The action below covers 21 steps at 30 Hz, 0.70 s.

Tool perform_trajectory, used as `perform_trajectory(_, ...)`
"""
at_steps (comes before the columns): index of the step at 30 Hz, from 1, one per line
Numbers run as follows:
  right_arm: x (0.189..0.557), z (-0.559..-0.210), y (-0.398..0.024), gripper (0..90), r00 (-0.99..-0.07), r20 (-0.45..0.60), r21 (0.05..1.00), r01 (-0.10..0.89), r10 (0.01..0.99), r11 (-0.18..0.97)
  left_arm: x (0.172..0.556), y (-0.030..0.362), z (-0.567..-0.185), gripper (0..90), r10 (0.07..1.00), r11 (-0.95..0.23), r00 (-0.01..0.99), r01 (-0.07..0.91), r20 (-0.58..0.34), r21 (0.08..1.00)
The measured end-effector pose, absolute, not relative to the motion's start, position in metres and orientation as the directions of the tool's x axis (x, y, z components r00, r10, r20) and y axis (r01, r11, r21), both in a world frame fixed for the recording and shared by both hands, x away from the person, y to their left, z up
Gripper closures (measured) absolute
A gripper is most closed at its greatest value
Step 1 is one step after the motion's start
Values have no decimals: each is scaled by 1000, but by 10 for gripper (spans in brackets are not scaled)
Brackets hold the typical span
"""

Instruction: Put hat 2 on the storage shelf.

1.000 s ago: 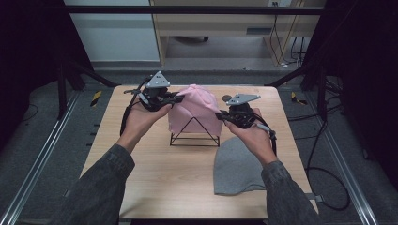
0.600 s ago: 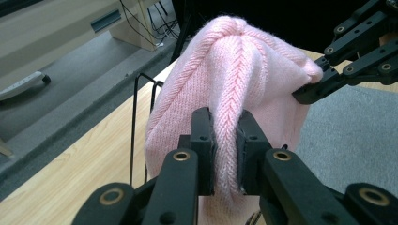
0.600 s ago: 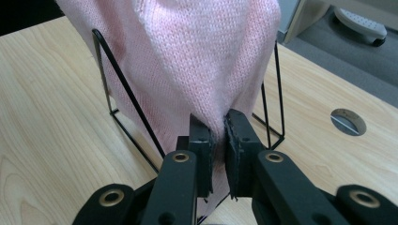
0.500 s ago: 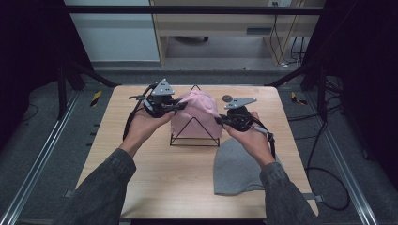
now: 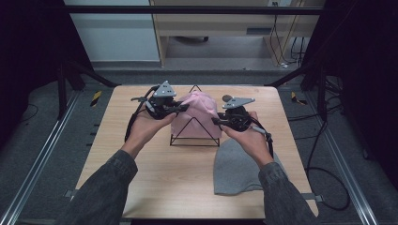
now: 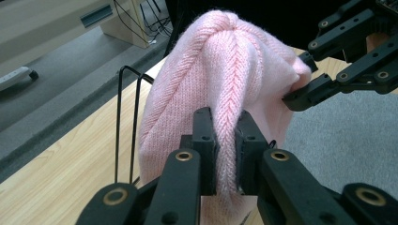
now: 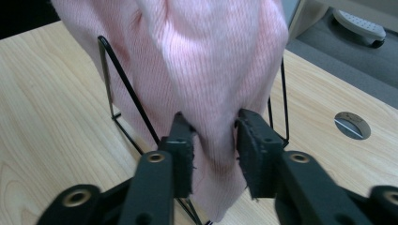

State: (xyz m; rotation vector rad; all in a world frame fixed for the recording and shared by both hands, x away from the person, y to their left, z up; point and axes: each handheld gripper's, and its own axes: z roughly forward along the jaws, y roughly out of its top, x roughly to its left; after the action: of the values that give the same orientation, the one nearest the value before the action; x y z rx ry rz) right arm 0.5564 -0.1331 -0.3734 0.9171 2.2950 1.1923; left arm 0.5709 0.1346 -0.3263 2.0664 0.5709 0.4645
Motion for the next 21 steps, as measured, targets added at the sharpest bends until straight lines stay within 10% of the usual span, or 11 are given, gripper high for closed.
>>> perform_trajectory(3,554,-370,-131,560,-697,-53,837,359,715,413,570,134,-326,813,559,-486,821,215,113,847)
perform_trajectory(10,551,-364,-130,832,-717,-48,856,330,695,399,569,133,-328,806,554,-487,825,215,110,846)
perform_trajectory(21,553,-362,-136,856,-708,-48,852,339,704,398,571,145,-341,807,555,-493,826,232,99,838)
